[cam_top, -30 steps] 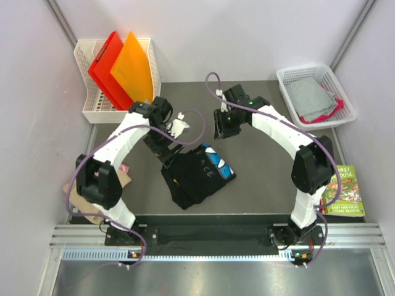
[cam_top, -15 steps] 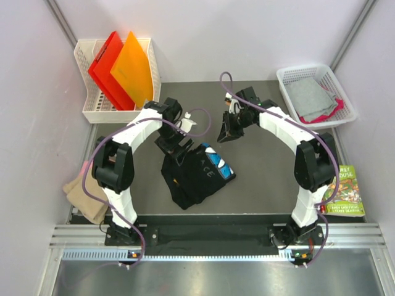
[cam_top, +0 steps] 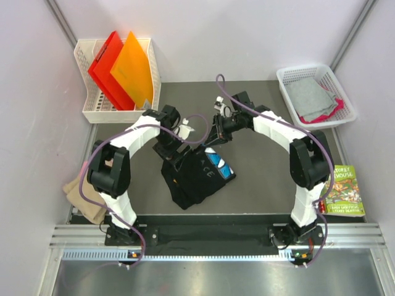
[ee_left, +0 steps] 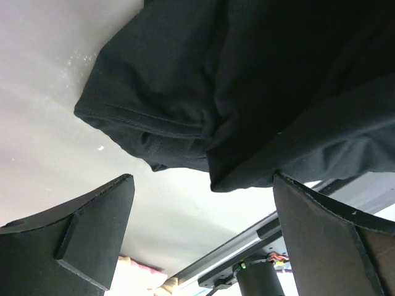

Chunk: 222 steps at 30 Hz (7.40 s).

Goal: Fold and stack the t-shirts
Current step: Smooth out wrinkles on the folded tshirt, then put the neatly folded tshirt into the corner of the board with the left arm

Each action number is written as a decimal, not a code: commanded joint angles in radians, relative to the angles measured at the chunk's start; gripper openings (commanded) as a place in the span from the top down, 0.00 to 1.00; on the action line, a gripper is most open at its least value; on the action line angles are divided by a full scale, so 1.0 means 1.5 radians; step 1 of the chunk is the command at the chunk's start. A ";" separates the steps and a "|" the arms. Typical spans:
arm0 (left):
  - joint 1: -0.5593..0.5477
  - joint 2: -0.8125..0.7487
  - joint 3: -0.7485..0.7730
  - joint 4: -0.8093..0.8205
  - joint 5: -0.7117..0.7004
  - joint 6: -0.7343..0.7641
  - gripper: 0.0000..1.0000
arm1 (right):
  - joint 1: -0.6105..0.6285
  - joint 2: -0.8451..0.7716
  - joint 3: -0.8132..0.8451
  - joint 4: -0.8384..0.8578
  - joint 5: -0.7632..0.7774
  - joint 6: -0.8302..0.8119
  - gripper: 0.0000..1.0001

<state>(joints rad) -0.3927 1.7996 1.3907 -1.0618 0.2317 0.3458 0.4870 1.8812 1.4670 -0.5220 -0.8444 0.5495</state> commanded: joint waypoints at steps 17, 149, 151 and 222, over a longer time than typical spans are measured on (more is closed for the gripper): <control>0.006 -0.090 -0.081 0.078 -0.105 0.004 0.01 | 0.009 0.254 0.087 0.104 -0.046 0.046 0.89; 0.080 0.046 -0.236 0.337 0.061 -0.212 0.01 | 0.083 0.109 -0.186 0.110 0.032 0.033 0.83; 0.068 0.044 -0.237 0.348 0.032 -0.223 0.01 | 0.087 0.099 -0.193 0.115 0.032 0.039 0.84; 0.379 -0.398 -0.045 -0.296 -0.208 0.060 1.00 | -0.074 -0.130 -0.286 -0.051 0.000 -0.141 0.85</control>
<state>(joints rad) 0.1066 1.2743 1.3426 -1.3605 -0.0635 0.3923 0.3840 1.7397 1.0340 -0.5926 -0.8173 0.3588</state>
